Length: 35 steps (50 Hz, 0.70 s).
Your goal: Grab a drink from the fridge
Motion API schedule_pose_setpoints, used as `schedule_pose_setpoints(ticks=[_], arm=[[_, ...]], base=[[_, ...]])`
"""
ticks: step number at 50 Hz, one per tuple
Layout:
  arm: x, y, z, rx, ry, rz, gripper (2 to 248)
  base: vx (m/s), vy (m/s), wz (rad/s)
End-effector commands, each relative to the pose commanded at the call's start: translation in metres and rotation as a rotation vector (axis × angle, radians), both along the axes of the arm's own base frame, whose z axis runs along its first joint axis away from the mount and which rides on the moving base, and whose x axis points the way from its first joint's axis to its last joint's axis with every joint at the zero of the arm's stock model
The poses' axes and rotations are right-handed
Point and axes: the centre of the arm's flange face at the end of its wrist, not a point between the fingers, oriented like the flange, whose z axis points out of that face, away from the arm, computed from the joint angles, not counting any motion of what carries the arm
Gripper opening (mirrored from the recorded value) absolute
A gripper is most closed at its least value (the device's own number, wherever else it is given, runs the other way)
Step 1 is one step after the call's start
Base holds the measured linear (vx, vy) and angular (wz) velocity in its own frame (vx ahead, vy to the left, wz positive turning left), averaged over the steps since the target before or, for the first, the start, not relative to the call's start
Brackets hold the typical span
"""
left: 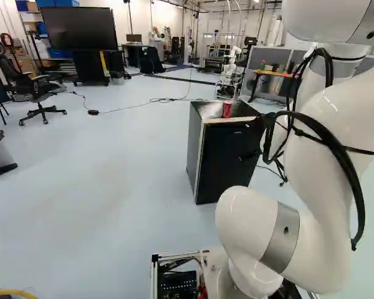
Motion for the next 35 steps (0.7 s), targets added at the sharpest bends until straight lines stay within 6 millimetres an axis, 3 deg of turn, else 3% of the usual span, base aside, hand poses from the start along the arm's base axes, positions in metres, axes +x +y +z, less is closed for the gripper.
schedule_pose_setpoints(ticks=[35], arm=[[0.017, 0.002, 0.004, 0.015, -0.083, 0.040, 247]], base=[[0.000, 0.000, 0.000]])
